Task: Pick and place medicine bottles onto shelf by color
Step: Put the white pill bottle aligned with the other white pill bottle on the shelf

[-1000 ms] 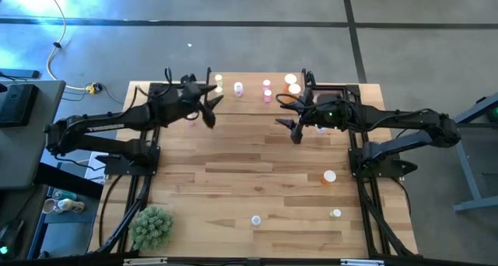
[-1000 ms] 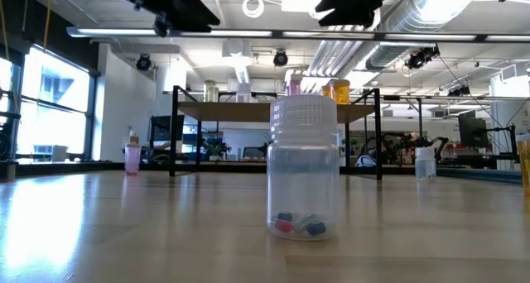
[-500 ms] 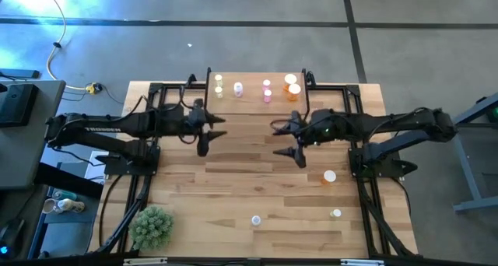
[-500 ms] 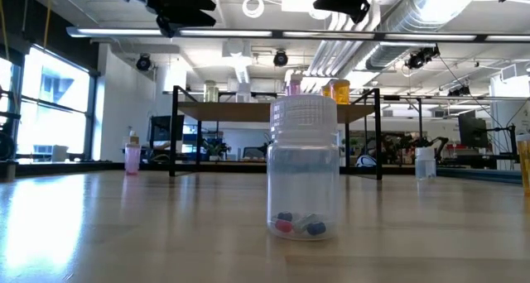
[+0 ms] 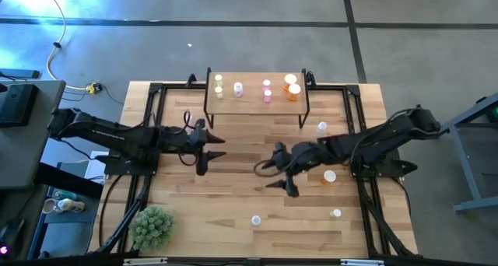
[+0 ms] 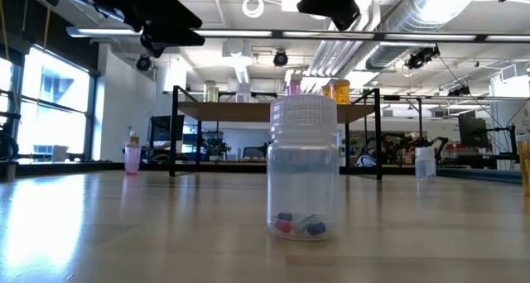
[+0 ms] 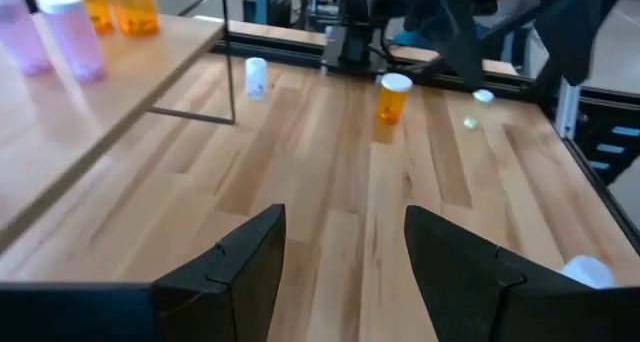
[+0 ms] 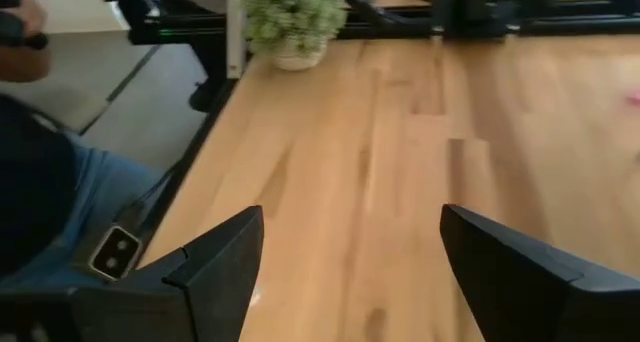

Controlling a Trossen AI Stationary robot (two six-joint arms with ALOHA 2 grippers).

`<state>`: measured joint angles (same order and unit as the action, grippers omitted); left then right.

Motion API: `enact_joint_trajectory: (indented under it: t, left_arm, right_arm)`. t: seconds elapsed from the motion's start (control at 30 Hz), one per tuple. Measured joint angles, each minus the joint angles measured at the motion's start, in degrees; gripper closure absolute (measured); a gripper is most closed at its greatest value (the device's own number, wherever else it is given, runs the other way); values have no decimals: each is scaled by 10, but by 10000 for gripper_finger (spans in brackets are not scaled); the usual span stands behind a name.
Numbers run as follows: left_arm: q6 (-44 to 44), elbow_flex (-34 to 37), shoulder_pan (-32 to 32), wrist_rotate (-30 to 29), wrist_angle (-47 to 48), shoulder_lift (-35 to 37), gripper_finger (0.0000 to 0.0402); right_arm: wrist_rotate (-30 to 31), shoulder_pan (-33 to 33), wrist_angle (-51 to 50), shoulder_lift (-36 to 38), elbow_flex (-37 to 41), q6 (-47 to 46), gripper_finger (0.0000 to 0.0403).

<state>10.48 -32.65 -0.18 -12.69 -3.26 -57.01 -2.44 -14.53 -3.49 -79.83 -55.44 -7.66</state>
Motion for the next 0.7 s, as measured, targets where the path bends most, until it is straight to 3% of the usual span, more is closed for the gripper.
enact_joint_trajectory:
  t: [0.7]
  left_arm:
    - [0, 11, -18, 0, -9, 0, 204]
  right_arm:
    - [40, -122, 235, -208, 0, -30, 107]
